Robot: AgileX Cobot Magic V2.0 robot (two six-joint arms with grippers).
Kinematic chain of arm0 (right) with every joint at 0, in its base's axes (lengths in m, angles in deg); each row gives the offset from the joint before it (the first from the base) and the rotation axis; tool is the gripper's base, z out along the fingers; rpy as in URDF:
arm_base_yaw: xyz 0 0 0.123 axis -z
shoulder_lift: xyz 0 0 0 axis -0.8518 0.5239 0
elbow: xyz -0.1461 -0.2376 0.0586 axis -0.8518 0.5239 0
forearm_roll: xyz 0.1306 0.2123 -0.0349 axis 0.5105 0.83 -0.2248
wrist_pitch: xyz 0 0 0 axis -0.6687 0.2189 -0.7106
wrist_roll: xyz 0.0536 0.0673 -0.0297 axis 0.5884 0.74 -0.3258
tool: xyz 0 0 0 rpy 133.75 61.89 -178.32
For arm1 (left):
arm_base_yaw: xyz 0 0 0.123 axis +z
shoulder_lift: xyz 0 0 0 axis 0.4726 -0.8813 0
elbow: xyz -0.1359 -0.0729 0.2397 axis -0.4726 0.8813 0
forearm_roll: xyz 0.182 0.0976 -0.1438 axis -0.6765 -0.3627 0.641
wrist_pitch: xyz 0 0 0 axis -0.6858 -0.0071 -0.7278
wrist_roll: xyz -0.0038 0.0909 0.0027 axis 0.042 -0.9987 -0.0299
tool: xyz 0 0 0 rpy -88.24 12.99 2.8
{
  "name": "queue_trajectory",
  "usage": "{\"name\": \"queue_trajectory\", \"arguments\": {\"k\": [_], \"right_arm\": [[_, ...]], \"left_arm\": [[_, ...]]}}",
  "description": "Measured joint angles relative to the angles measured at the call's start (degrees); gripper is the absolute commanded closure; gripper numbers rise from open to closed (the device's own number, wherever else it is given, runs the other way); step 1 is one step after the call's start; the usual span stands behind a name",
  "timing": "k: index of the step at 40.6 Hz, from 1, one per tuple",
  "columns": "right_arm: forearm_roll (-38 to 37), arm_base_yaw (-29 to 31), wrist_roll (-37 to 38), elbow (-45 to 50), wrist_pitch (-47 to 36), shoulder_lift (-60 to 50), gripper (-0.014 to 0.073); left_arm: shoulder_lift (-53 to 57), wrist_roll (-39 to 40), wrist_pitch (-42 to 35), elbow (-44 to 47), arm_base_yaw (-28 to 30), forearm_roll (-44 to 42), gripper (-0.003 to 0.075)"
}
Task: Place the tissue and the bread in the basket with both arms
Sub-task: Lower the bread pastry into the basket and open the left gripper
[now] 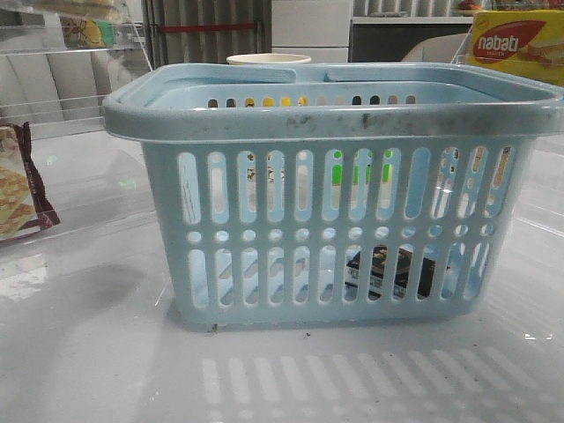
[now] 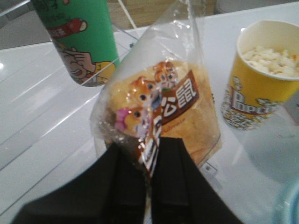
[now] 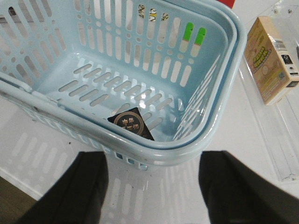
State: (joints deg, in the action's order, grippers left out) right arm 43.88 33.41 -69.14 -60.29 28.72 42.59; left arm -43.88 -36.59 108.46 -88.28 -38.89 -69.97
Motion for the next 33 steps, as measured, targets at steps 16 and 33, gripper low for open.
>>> {"name": "queue_trajectory", "arguments": {"k": [16,33], "right_arm": [[0.00,0.00,0.00,0.00,0.00,0.00,0.0064],[0.00,0.00,0.00,0.00,0.00,0.00,0.0064]], "left_arm": [[7.82,-4.22,17.00,0.04,-17.13,0.00,0.0629],[-2.29,-4.51,17.16,1.35,-27.75,0.00,0.0629]]}}
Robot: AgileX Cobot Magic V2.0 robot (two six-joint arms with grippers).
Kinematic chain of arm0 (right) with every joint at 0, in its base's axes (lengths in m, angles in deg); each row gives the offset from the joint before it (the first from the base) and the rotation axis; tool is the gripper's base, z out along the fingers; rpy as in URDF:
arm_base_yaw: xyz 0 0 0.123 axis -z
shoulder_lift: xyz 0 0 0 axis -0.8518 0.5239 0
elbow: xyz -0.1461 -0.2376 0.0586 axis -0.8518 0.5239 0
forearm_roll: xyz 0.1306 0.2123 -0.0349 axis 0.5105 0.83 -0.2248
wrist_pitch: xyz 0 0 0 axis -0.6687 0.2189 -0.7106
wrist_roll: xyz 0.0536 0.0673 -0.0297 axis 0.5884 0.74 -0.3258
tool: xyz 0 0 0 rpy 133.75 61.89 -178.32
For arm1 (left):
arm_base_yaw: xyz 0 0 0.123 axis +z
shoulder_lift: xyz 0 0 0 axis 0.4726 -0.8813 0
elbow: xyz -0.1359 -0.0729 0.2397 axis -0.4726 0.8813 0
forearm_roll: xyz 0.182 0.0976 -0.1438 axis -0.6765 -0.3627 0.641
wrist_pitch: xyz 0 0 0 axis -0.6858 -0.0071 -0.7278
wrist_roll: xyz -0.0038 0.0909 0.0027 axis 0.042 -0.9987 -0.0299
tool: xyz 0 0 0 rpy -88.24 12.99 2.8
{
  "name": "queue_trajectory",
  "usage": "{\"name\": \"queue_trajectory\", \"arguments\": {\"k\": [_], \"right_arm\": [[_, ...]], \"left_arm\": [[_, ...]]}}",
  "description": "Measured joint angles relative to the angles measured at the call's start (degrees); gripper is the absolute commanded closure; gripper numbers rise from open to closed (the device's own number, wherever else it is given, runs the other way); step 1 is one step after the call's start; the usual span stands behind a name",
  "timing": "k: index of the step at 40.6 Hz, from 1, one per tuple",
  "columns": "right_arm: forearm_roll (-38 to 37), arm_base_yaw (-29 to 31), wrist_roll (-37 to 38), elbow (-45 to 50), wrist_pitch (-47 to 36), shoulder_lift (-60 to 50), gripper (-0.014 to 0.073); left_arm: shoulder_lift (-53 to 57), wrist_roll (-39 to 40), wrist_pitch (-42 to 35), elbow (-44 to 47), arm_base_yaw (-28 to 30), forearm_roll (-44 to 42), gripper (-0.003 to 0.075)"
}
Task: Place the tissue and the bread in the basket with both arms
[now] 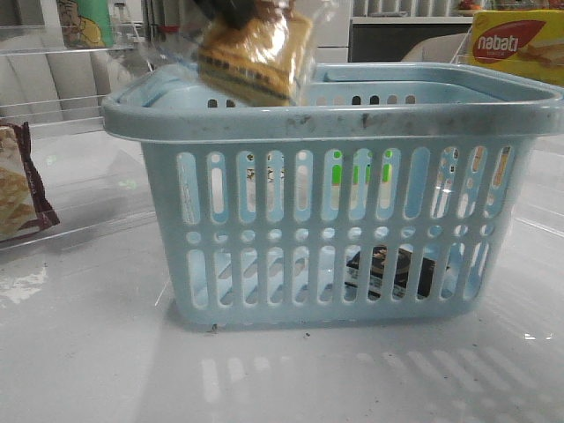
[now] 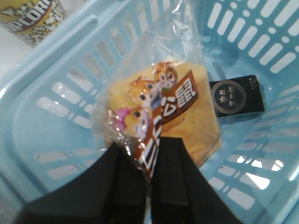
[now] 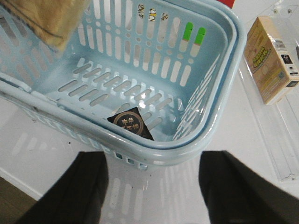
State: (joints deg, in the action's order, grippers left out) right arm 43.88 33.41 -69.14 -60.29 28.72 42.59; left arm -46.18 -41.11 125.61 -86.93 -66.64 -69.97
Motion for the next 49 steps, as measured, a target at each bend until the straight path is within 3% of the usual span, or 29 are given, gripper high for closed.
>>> {"name": "queue_trajectory", "arguments": {"k": [5,12,16,28,36,49], "right_arm": [[0.00,0.00,0.00,0.00,0.00,0.00,0.0064],[0.00,0.00,0.00,0.00,0.00,0.00,0.0064],[0.00,0.00,0.00,0.00,0.00,0.00,0.0064],[0.00,0.00,0.00,0.00,0.00,0.00,0.0064],[0.00,0.00,0.00,0.00,0.00,0.00,0.0064],[0.00,0.00,0.00,0.00,0.00,0.00,0.0064]], "left_arm": [[-3.59,0.00,-0.49,0.00,-0.48,0.20,0.0569],[-6.64,0.00,-0.99,0.00,-0.61,0.20,0.0358],[-6.72,-0.04,-1.23,0.00,-0.61,0.55,0.0289],[-3.98,-0.04,-1.30,0.00,-0.61,1.03,0.0284],[4.80,-0.04,-0.95,1.48,-0.61,3.39,0.0284],[26.11,-0.04,-1.08,16.86,-0.61,4.08,0.0284]]}}
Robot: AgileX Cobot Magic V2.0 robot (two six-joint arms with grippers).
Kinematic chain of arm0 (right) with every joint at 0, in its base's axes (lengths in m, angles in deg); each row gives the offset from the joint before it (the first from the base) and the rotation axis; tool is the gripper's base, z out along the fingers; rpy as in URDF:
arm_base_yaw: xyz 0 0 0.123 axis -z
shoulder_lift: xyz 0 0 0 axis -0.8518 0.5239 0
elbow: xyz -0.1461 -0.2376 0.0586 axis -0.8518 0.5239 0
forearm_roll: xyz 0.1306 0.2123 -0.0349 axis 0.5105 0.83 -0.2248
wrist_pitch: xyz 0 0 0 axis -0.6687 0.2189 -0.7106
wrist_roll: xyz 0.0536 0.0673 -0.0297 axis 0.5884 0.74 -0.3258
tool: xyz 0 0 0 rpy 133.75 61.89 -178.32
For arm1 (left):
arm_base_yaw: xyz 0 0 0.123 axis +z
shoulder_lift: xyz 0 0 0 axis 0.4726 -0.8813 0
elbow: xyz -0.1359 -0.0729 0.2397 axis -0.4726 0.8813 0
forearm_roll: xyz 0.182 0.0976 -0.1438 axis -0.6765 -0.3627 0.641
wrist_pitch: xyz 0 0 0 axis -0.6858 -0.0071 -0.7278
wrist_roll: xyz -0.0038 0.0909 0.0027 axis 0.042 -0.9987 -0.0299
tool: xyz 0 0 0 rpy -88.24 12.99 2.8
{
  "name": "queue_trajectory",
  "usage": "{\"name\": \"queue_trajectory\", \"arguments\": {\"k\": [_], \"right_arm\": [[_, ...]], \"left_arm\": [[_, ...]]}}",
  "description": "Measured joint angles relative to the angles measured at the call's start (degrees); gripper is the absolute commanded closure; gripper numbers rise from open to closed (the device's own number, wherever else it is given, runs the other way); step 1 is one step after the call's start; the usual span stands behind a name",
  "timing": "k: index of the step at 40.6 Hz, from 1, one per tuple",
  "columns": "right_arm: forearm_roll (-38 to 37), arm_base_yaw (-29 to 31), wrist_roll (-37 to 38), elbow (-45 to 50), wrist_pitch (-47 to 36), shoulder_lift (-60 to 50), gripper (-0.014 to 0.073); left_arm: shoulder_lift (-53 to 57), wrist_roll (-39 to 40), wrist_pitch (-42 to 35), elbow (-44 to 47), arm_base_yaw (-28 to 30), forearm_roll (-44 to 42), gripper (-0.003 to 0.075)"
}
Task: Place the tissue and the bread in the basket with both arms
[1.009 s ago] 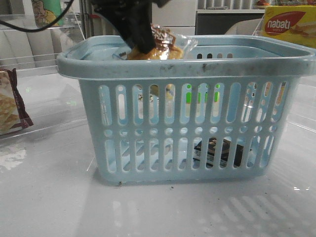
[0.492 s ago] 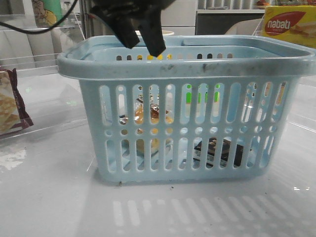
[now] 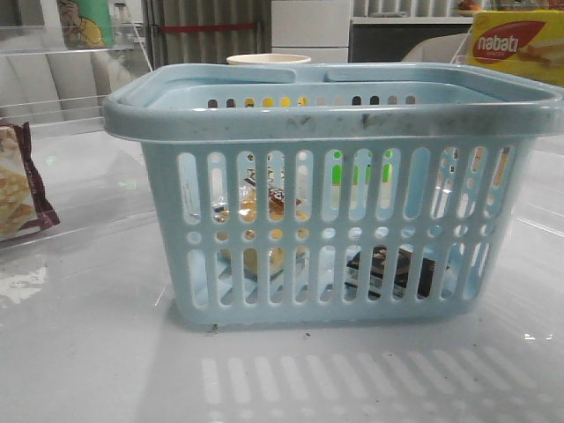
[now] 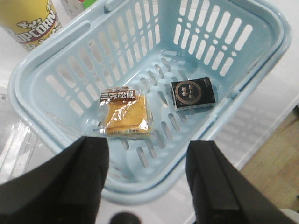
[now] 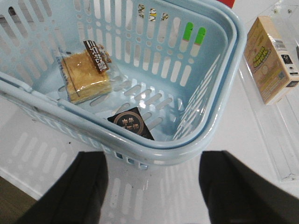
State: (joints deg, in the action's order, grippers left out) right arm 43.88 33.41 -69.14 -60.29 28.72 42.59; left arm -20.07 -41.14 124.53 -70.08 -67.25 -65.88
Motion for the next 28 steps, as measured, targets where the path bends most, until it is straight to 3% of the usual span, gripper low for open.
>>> {"name": "queue_trajectory", "arguments": {"k": [15,28], "right_arm": [[0.00,0.00,0.00,0.00,0.00,0.00,0.0064],[-0.37,0.00,-0.04,0.14,3.82,-4.23,0.0064]], "left_arm": [[23.75,0.00,-1.52,20.40,0.00,0.00,0.0284],[31.15,0.00,-6.80,28.51,0.00,-0.21,0.0284]]}}
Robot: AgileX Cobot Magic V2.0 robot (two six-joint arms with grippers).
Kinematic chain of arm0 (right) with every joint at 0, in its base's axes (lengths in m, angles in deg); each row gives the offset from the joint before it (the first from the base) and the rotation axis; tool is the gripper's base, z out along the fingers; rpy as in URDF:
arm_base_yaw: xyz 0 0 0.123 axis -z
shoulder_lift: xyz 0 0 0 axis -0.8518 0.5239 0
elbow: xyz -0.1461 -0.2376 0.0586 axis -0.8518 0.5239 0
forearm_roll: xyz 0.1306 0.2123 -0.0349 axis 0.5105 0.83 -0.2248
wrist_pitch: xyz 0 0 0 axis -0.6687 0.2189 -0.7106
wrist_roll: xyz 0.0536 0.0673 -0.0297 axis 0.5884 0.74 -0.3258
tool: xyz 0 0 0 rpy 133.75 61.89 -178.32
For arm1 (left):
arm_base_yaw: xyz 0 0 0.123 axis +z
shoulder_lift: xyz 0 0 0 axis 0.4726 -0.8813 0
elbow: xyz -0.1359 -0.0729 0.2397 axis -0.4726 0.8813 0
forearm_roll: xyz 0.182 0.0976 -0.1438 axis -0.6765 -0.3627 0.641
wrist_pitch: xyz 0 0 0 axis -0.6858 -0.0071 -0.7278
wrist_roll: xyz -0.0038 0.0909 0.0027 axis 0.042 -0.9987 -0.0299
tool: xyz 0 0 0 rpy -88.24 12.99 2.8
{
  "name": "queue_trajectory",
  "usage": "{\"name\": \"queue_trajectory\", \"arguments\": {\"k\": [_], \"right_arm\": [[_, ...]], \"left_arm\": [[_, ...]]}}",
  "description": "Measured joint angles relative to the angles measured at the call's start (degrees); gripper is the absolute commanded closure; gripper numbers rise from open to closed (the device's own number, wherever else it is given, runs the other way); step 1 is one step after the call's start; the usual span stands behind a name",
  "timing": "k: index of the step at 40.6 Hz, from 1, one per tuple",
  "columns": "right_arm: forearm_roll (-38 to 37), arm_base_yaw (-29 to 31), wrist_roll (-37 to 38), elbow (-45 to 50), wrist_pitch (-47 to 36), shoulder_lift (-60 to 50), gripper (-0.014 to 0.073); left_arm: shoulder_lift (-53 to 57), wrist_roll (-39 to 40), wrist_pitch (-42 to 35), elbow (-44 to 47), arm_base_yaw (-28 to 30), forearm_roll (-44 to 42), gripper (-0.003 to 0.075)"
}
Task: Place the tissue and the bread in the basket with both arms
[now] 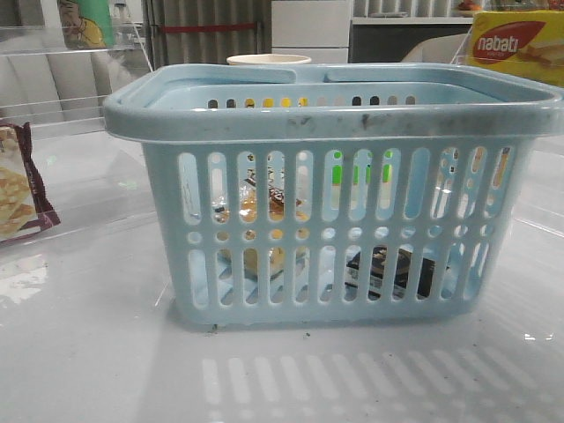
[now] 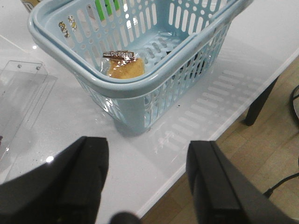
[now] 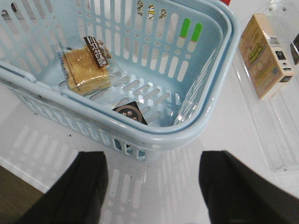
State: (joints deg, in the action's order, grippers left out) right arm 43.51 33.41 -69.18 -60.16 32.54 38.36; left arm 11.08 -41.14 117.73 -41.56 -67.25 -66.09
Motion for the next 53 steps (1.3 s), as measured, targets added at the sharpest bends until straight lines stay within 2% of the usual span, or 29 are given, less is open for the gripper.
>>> {"name": "queue_trajectory", "arguments": {"k": [14,26,31,35,40,44,53], "right_arm": [[-0.21,0.00,0.00,0.00,10.77,-11.23,0.0064],[-0.21,0.00,0.00,4.11,11.21,-12.41,0.0083],[-0.21,0.00,0.00,5.17,10.14,-12.89,0.0219],[-0.21,0.00,0.00,5.17,9.01,-13.09,0.0358],[-0.21,0.00,0.00,5.17,8.77,-13.09,0.0479],[-0.21,0.00,0.00,5.17,8.77,-13.09,0.0533],[-0.21,0.00,0.00,5.17,8.77,-13.09,0.0538]], "left_arm": [[-0.81,0.00,-3.38,0.51,0.00,-0.13,0.0284],[-0.94,0.00,-4.05,0.51,0.00,-0.13,0.0287],[-0.94,0.00,-4.19,0.51,0.00,-0.13,0.0348],[-0.94,0.00,-4.19,0.51,0.00,-0.13,0.0440],[-0.94,0.00,-4.19,0.51,0.00,-0.13,0.0549],[-0.94,0.00,-4.19,0.51,0.00,-0.13,0.0634],[-0.94,0.00,-4.30,0.51,0.00,-0.13,0.0629]]}}
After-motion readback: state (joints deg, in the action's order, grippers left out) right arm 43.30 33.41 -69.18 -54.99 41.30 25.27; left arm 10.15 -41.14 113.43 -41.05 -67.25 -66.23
